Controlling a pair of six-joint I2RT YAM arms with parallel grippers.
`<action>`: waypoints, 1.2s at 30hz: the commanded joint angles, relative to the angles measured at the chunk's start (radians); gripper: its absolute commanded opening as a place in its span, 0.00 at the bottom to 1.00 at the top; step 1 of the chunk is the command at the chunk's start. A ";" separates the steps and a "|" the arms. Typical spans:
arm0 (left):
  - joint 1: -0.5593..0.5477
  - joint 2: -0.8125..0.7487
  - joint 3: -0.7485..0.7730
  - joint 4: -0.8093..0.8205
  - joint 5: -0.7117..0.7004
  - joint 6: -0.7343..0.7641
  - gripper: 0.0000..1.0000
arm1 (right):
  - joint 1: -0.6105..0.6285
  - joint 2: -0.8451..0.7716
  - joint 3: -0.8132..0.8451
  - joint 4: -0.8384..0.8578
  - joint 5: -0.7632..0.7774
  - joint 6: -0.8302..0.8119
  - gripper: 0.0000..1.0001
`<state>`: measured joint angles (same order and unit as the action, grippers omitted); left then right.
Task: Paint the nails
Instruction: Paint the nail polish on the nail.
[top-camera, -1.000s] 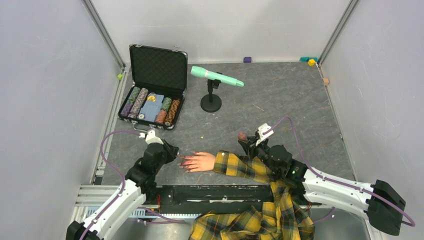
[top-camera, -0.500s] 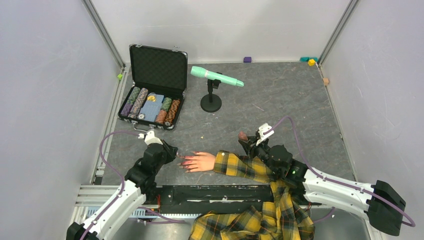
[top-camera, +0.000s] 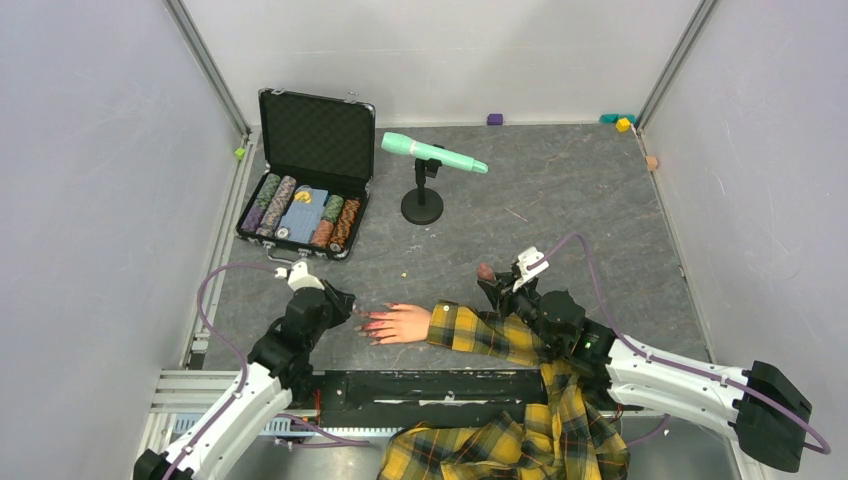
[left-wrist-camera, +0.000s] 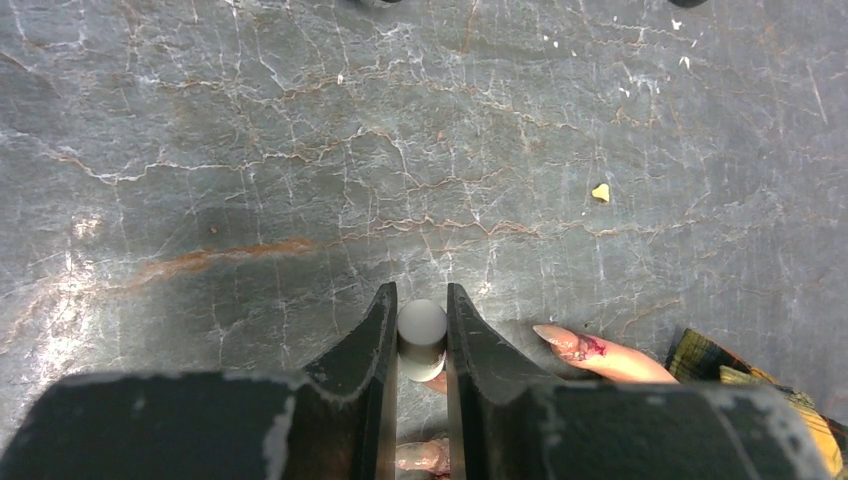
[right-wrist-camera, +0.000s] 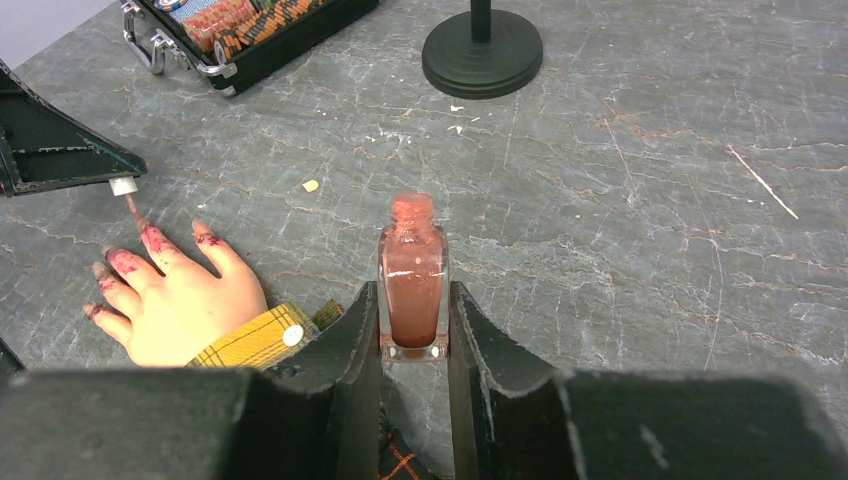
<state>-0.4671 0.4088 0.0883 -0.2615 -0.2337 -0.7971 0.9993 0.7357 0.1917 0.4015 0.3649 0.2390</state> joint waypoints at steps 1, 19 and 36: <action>-0.002 -0.044 0.021 -0.008 -0.020 -0.029 0.02 | 0.001 -0.013 -0.001 0.040 0.019 -0.003 0.00; -0.001 -0.398 -0.035 -0.103 0.046 0.010 0.02 | 0.003 0.006 0.005 0.053 0.010 -0.002 0.00; -0.002 -0.154 -0.007 -0.008 0.043 0.009 0.02 | 0.002 0.000 0.001 0.051 0.010 0.002 0.00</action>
<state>-0.4671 0.2497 0.0883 -0.2810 -0.1963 -0.7959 0.9993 0.7433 0.1917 0.4019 0.3672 0.2390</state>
